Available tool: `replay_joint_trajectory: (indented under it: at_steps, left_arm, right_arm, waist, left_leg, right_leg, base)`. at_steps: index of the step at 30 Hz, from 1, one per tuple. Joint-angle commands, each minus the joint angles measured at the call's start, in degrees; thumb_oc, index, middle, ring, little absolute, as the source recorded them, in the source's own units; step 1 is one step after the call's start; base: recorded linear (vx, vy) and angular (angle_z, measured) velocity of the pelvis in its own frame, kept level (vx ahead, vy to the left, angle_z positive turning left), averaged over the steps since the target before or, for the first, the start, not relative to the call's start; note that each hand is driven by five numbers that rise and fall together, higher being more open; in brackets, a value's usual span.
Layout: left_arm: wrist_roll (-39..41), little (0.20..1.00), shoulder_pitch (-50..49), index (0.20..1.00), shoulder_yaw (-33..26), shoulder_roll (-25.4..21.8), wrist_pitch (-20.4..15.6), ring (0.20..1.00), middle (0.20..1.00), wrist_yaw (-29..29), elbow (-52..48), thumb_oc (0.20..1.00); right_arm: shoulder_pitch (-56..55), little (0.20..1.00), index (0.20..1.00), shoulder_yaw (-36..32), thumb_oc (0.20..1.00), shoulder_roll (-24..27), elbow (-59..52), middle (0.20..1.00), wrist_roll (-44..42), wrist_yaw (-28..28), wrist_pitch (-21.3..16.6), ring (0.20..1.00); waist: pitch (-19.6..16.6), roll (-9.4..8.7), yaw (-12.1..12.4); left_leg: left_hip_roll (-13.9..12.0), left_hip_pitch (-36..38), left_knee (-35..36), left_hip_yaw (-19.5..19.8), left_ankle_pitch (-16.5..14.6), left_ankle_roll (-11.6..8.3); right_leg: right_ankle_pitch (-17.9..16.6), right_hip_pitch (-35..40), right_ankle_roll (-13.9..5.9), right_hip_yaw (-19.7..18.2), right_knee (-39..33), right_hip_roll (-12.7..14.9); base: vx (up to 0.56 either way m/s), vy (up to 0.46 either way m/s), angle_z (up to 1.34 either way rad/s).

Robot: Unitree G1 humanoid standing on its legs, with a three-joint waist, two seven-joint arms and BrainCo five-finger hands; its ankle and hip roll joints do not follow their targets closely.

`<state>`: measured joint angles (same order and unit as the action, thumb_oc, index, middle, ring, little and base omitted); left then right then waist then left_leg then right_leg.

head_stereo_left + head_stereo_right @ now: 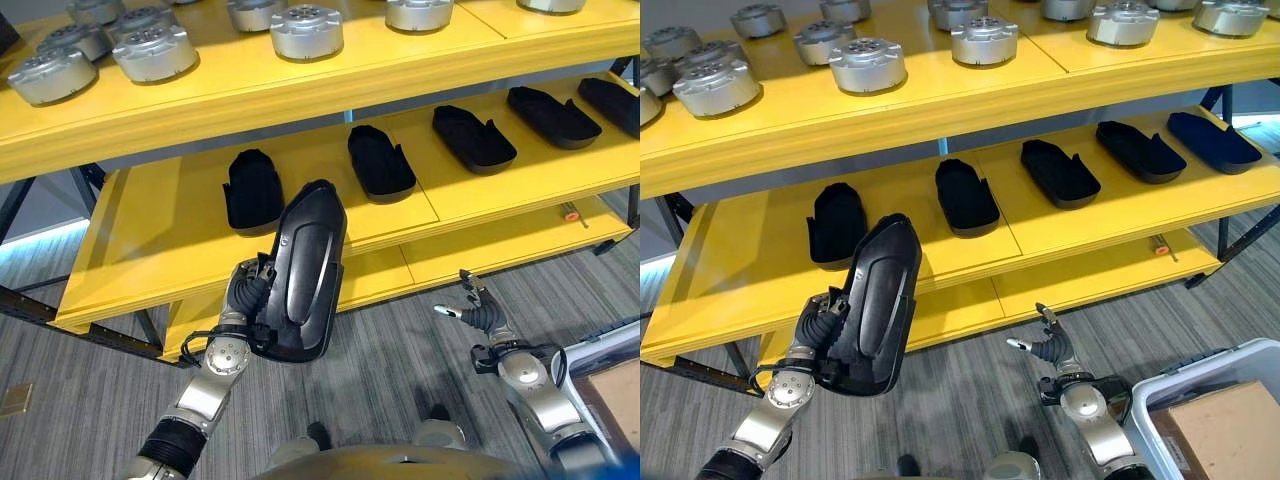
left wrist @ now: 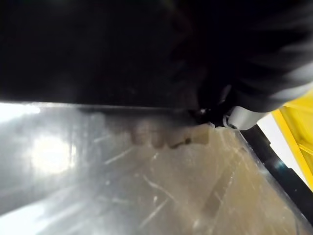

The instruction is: Move parts from the plastic box to the shelf.

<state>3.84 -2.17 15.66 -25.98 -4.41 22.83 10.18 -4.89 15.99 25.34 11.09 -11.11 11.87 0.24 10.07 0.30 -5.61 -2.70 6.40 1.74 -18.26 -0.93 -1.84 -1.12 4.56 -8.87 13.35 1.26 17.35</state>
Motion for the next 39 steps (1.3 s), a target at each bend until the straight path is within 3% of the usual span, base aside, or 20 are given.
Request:
replay_joint_trajectory:
  at_steps: [1, 7, 12, 14, 16, 18, 19, 20, 23, 27, 31, 34, 37, 38, 39]
  left_arm:
    - [-1.62, 0.200, 0.99, 0.200, -3.33, -1.25, -4.82, 0.200, 0.200, 0.12, -2.45, 0.200]
    - [-2.75, 0.200, 0.24, 0.200, -4.28, -1.88, -5.45, 0.200, 0.200, -0.40, -2.73, 0.200]
    - [-3.50, 0.200, -2.29, 0.200, -6.75, -2.07, -5.68, 0.200, 0.200, 0.13, -4.36, 0.200]
    - [-2.99, 0.200, -2.34, 0.200, -7.66, -2.24, -4.79, 0.200, 0.200, -0.60, -5.17, 0.200]
    - [-2.06, 0.200, -2.18, 0.200, -8.00, -2.44, -4.38, 0.200, 0.200, -1.32, -5.31, 0.200]
    - [-1.74, 0.200, -2.65, 0.200, -7.96, -2.08, -4.42, 0.200, 0.200, -1.63, -5.75, 0.200]
    - [-2.00, 0.200, -3.15, 0.200, -7.45, -1.66, -4.63, 0.200, 0.200, -1.20, -6.18, 0.200]
    - [-2.30, 0.200, -3.50, 0.200, -7.21, -1.34, -4.86, 0.200, 0.200, -0.92, -6.38, 0.200]
    - [-3.16, 0.200, -3.42, 0.200, -6.29, -0.50, -5.18, 0.200, 0.200, -0.60, -6.80, 0.200]
    - [-3.68, 0.200, -1.87, 0.200, -5.01, -0.05, -5.30, 0.200, 0.200, -0.58, -5.44, 0.200]
    - [-4.57, 0.200, -1.02, 0.200, -3.93, -0.33, -2.87, 0.200, 0.200, -0.13, -6.08, 0.200]
    - [-4.51, 0.200, -0.64, 0.200, -3.43, -0.47, -2.80, 0.200, 0.200, 0.40, -5.54, 0.200]
    - [-3.40, 0.200, 0.63, 0.200, -2.56, -0.69, -3.54, 0.200, 0.200, 0.68, -4.35, 0.200]
    - [-3.03, 0.200, 1.91, 0.200, -2.01, -0.58, -3.65, 0.200, 0.200, 1.31, -4.19, 0.200]
    - [-3.03, 0.200, 2.13, 0.200, -1.90, -0.54, -3.57, 0.200, 0.200, 1.38, -4.24, 0.200]
  right_arm:
    - [0.92, 1.000, 1.000, -1.18, 1.000, 0.48, -2.95, 1.000, 0.58, 1.18, -2.06, 1.000]
    - [0.94, 1.000, 1.000, -1.94, 1.000, -1.03, -3.70, 1.000, 0.45, 2.65, -2.21, 1.000]
    - [2.88, 1.000, 1.000, -1.39, 1.000, -2.10, -3.73, 1.000, 2.15, 0.74, -2.14, 1.000]
    - [3.32, 1.000, 1.000, -0.92, 1.000, -1.84, -4.36, 1.000, 2.23, 1.02, -1.63, 1.000]
    - [3.34, 1.000, 1.000, -0.66, 1.000, -1.25, -5.28, 1.000, 1.89, 1.42, -1.25, 1.000]
    - [3.34, 1.000, 1.000, -0.63, 1.000, -0.58, -5.40, 1.000, 2.26, 0.64, -1.51, 1.000]
    - [3.01, 1.000, 1.000, -0.82, 1.000, 0.00, -5.47, 1.000, 2.42, 0.08, -1.75, 1.000]
    - [2.72, 1.000, 1.000, -0.95, 1.000, 0.29, -5.50, 1.000, 2.44, -0.23, -1.91, 1.000]
    - [1.98, 1.000, 1.000, -1.31, 1.000, 0.61, -5.19, 1.000, 2.30, -0.20, -1.73, 1.000]
    - [2.47, 1.000, 1.000, -0.93, 1.000, -0.06, -2.39, 1.000, 1.47, 0.59, -2.84, 1.000]
    - [2.21, 1.000, 1.000, -0.66, 1.000, -1.19, -2.30, 1.000, 1.82, 0.88, -2.40, 1.000]
    - [2.13, 1.000, 1.000, -0.72, 1.000, -0.91, -2.40, 1.000, 1.42, 0.43, -1.83, 1.000]
    - [2.00, 1.000, 1.000, -0.68, 1.000, -0.13, -2.01, 1.000, -0.04, 0.29, -1.85, 1.000]
    - [2.35, 1.000, 1.000, -0.35, 1.000, 0.27, -1.28, 1.000, 0.61, 0.97, -2.79, 1.000]
    - [2.44, 1.000, 1.000, -0.24, 1.000, 0.30, -1.14, 1.000, 0.60, 1.21, -2.91, 1.000]
  waist:
    - [-1.04, 0.61, 0.71]
    - [-0.39, -0.55, 2.68]
    - [1.00, -1.29, 6.99]
    - [1.32, -1.33, 7.45]
    - [1.36, -1.74, 6.74]
    - [1.28, -2.38, 5.93]
    - [1.17, -2.90, 5.54]
    - [1.07, -3.05, 5.30]
    - [0.54, -3.26, 3.88]
    - [-0.51, -3.15, 3.31]
    - [-1.27, -2.01, 2.52]
    - [-1.22, -1.96, 2.23]
    - [-0.29, -2.00, 1.76]
    - [0.74, -1.70, 1.19]
    - [0.91, -1.57, 1.05]
  left_leg:
    - [-6.66, 0.89, -1.51, 2.21, 3.55, -2.35]
    - [-3.83, 1.05, -0.39, 1.00, 2.68, -0.26]
    - [-2.31, 3.26, -0.01, -3.93, 0.14, 0.16]
    - [-1.85, 3.15, -0.09, -4.39, -0.23, 0.77]
    - [-1.25, 3.04, -0.15, -4.21, -0.57, 1.23]
    - [-0.50, 3.60, 0.43, -4.23, -0.64, 0.79]
    - [0.56, 3.89, 0.92, -3.68, -0.89, 0.60]
    - [1.09, 4.11, 1.26, -3.31, -0.99, 0.54]
    - [2.81, 3.55, 1.66, -2.18, -0.39, 1.25]
    - [3.02, 2.90, 0.09, -1.84, -1.00, 1.43]
    - [3.42, 2.53, -2.97, -1.65, -2.53, 1.43]
    - [3.01, 0.84, -7.78, -2.62, -3.95, 1.08]
    - [-1.59, -4.78, -20.64, -4.25, 0.23, -1.55]
    - [-6.20, -8.34, -28.00, -4.96, 3.86, -3.65]
    - [-6.96, -8.74, -28.66, -5.05, 4.51, -3.99]
  right_leg:
    - [-2.45, 1.03, -1.35, 0.21, 1.10, -2.50]
    - [-5.34, 0.23, -2.63, 3.49, 3.44, 1.13]
    - [-8.10, -0.56, -4.77, 14.03, 9.52, 3.30]
    - [-5.80, -0.83, -3.88, 14.80, 10.19, 1.11]
    - [-3.03, -1.39, -2.67, 13.57, 9.27, -2.88]
    - [-0.68, -1.03, -0.46, 12.56, 5.09, -8.96]
    - [-1.15, -0.91, 0.41, 11.86, 1.78, -11.76]
    - [-1.76, -0.83, 0.68, 11.33, -0.02, -12.90]
    - [-3.90, -2.58, 1.61, 8.43, -2.11, -14.04]
    - [-3.73, -1.88, 1.78, 6.28, -2.14, -13.99]
    - [-1.99, 0.51, 2.77, 4.47, -2.45, -13.99]
    - [-1.17, 0.80, 3.55, 4.57, -2.16, -13.53]
    - [0.13, 0.97, 5.28, 4.88, -1.50, -13.07]
    - [1.25, 0.71, 6.57, 5.02, -0.47, -12.89]
    - [1.43, 0.68, 6.75, 5.05, -0.30, -12.91]
  base:
    - [-0.01, 0.409, 0.03]
    - [-0.05, 0.280, 0.21]
    - [0.00, 0.238, -0.22]
    - [0.00, 0.160, -0.81]
    - [0.05, 0.111, -0.08]
    - [0.15, 0.092, 0.10]
    - [0.18, 0.067, 0.04]
    - [0.09, 0.020, 0.15]
    - [0.11, -0.010, 0.27]
    - [0.17, -0.075, 0.24]
    - [0.25, -0.096, 0.12]
    - [0.08, -0.058, -0.12]
    - [0.03, -0.113, -0.12]
    - [-0.01, -0.090, 0.00]
    - [0.02, -0.035, -0.09]
